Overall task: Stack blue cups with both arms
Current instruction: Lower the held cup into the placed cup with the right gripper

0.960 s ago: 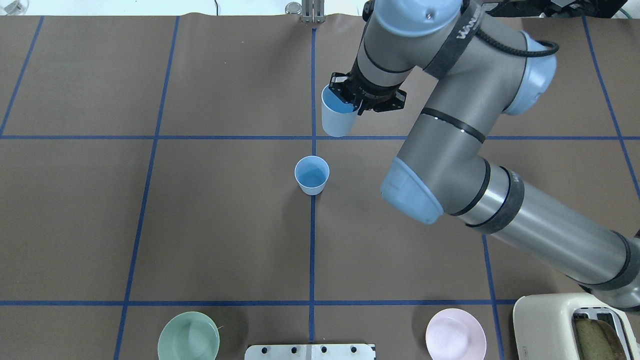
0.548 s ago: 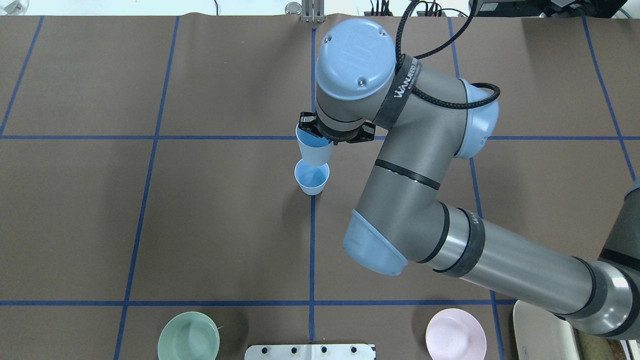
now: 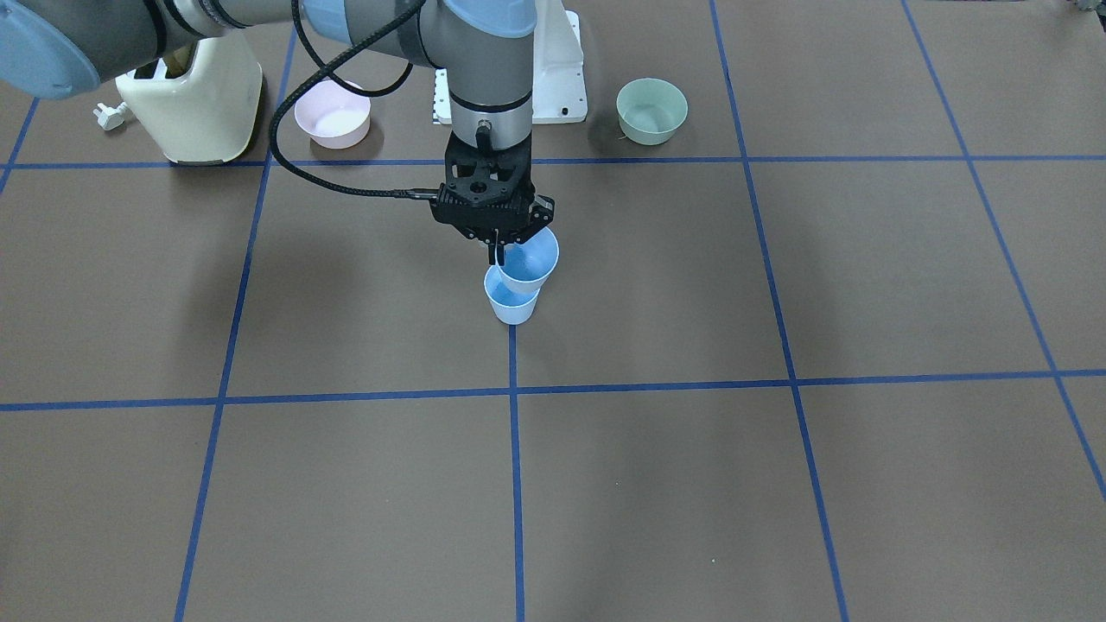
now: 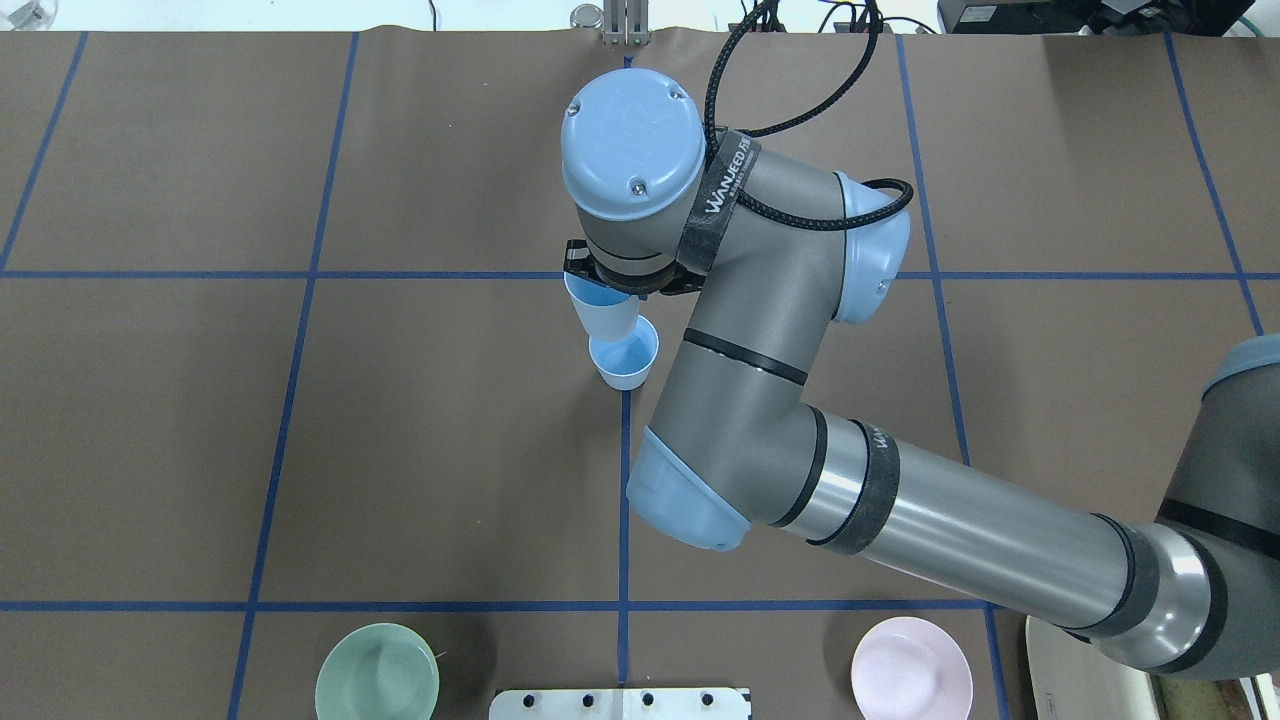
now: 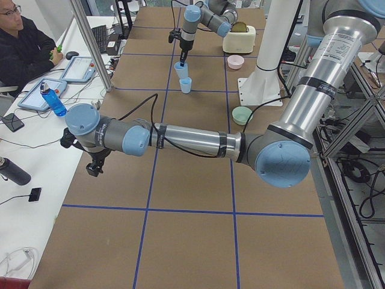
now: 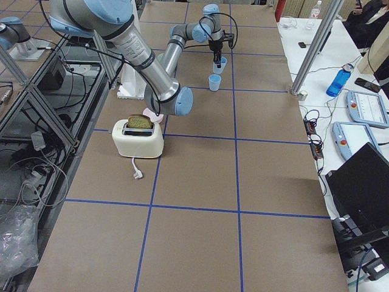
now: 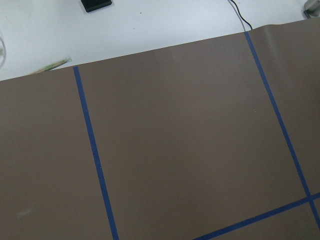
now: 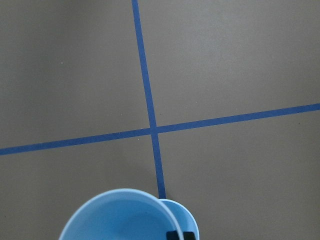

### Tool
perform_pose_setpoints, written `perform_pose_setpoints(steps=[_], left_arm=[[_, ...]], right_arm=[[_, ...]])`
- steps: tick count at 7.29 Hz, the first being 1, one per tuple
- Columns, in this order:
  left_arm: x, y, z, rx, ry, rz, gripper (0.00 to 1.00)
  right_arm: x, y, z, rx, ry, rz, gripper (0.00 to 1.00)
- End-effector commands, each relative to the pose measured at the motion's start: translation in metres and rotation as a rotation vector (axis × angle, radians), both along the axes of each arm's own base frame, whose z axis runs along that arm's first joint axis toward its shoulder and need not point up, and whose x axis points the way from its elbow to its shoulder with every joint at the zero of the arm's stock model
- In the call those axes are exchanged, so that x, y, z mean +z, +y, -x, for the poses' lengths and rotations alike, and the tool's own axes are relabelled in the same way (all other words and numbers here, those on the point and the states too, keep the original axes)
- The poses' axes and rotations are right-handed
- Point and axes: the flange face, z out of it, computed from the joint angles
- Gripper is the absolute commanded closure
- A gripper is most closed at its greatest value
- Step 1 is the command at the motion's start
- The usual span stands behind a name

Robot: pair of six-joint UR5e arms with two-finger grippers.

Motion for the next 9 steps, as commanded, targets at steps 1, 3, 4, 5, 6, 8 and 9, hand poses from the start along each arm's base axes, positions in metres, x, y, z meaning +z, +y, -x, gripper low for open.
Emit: perform_pose_setpoints(steps=[1, 3, 4, 5, 6, 8, 9], left_arm=[[0.001, 0.000, -0.002, 0.001, -0.001, 0.002, 0.03], [0.004, 0.002, -0.002, 0.001, -0.001, 0.007, 0.03], [0.005, 0.002, -0.002, 0.001, -0.001, 0.009, 0.03], [0.005, 0.002, -0.002, 0.001, -0.001, 0.009, 0.03], [0.005, 0.002, -0.002, 0.001, -0.001, 0.009, 0.03], [0.005, 0.002, -0.002, 0.001, -0.001, 0.009, 0.03], [0.006, 0.003, -0.002, 0.001, -0.001, 0.010, 0.03]], right_arm=[[0.015, 0.001, 0.005, -0.013, 0.022, 0.004, 1.00], [0.026, 0.007, 0.014, -0.019, 0.041, 0.003, 1.00], [0.034, 0.008, 0.016, -0.016, 0.022, -0.015, 1.00], [0.038, 0.007, 0.017, -0.015, 0.020, -0.018, 1.00], [0.036, 0.007, 0.017, -0.015, 0.017, -0.020, 1.00], [0.035, 0.009, 0.018, -0.016, 0.016, -0.020, 1.00], [0.034, 0.008, 0.018, -0.012, 0.019, -0.032, 0.57]])
